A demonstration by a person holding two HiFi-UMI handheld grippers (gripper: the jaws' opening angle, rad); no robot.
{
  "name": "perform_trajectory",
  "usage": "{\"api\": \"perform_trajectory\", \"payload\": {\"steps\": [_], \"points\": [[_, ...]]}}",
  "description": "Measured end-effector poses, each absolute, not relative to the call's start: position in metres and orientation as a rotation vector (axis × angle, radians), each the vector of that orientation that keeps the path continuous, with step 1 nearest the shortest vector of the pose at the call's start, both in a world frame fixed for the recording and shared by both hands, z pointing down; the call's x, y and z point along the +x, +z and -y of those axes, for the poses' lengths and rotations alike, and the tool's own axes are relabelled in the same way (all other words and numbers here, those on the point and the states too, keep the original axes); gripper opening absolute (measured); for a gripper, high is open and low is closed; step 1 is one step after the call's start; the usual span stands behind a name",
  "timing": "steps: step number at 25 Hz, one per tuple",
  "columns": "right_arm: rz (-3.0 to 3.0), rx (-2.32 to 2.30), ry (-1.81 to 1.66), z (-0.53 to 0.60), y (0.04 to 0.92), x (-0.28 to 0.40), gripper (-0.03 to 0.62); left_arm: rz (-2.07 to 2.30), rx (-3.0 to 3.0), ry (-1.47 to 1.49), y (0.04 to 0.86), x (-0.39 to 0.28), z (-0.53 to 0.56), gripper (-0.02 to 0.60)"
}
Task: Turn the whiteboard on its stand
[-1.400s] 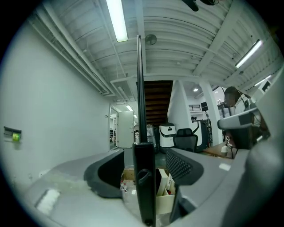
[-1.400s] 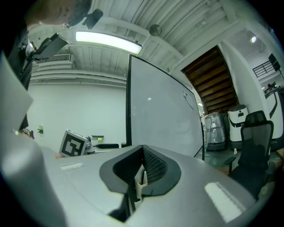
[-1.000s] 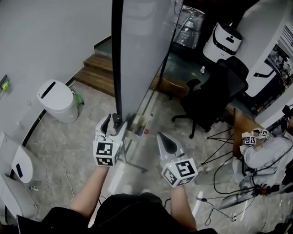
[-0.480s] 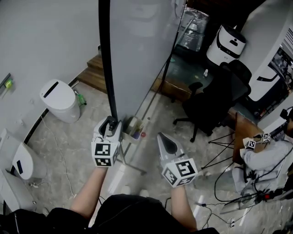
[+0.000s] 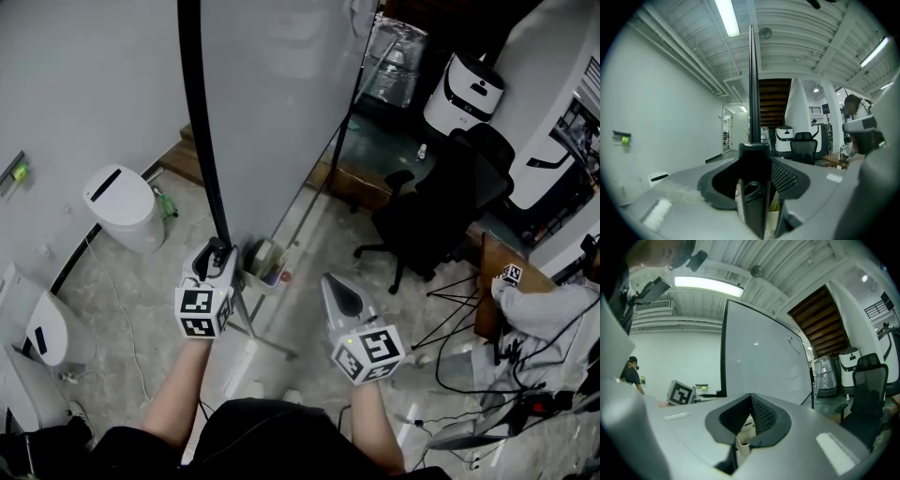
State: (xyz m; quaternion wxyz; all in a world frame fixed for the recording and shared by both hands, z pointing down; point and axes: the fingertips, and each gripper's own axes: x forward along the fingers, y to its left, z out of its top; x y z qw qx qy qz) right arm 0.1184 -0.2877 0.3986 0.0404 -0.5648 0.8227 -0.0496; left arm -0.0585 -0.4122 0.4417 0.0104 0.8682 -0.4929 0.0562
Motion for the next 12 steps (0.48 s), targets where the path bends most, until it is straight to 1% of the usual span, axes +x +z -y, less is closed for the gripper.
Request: {"api": "perform_trajectory", "payload": {"steps": [12], "points": [[-2.515, -1.749, -0.151, 0.2770, 0.3993, 0.1205, 0.008, 1.528, 2.685, 0.172, 0.4407, -0.0647, 0.4039, 0.199]]}}
